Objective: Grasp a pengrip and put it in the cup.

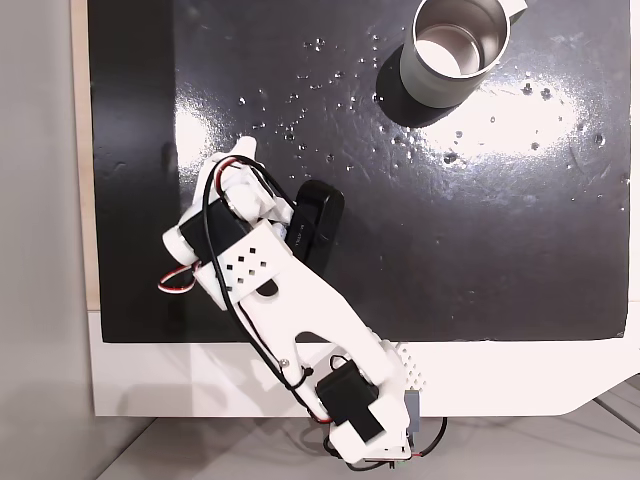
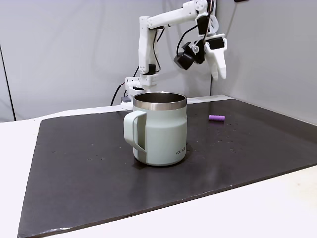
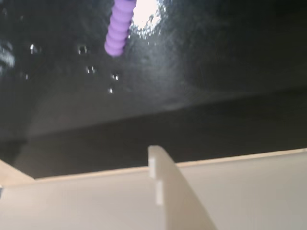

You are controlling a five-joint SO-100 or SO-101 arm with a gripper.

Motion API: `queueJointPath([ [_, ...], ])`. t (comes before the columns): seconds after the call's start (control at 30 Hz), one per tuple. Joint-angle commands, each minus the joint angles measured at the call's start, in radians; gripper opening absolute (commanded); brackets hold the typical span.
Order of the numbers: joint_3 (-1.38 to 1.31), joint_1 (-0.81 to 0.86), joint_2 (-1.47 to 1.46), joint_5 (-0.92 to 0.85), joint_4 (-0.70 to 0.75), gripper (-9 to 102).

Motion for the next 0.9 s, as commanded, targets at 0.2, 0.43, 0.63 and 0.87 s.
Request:
queueJointPath([
  [0.2, -0.061, -0.04, -0.138, 0.1, -0.026, 40],
  [0.43, -0.132, -0.008, -0.313, 0.121, -0.026, 40],
  [0.63, -0.198, 0.026, -0.448, 0.129, -0.012, 40],
  [0.87, -0.255, 0.028, -0.546, 0.129, 0.0, 39],
])
